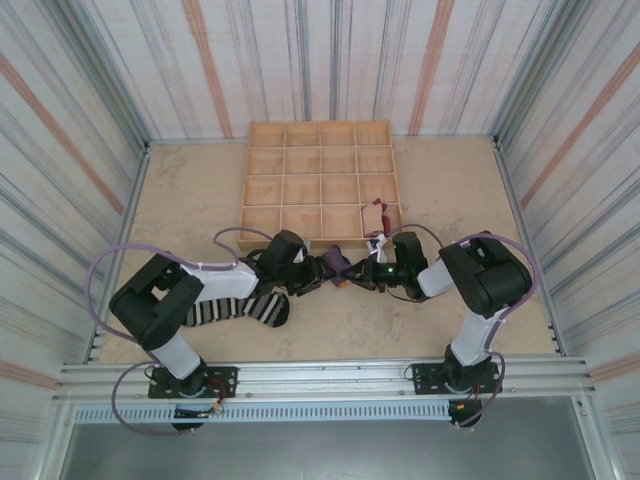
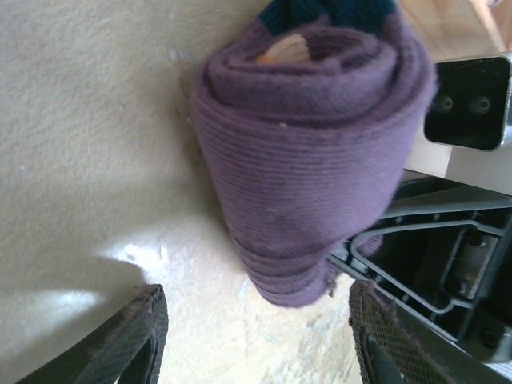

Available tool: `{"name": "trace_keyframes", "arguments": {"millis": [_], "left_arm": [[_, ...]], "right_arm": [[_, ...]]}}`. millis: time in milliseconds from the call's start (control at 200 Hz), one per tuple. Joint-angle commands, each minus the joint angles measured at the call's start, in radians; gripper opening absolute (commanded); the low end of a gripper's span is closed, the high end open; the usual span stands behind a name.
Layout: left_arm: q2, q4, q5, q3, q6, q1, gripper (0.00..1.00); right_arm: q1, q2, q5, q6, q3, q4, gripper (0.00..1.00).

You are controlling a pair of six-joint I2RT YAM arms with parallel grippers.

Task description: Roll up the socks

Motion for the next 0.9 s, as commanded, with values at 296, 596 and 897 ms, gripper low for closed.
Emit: {"name": "trace_keyframes", "arguments": {"millis": [296,596,897], "left_arm": [[0.121,-0.005,-0.082,0.125,0.038,0.008,0.6],[0.193,-0.091,-0.078,0.175,0.017,0.007,0.35],[0.174,-0.272,-0.049,0.193,0.145,0.02,0.06]], "right_arm": [[-0.062,0.063,0.021,0.275,-0.021,-0.166,0.0],[-0.081,0.07,0.019,0.346,-0.053,-0.082,0.01],[-0.074,-0.207,0.126,0.073,0.026,-0.561,0.47]]}}
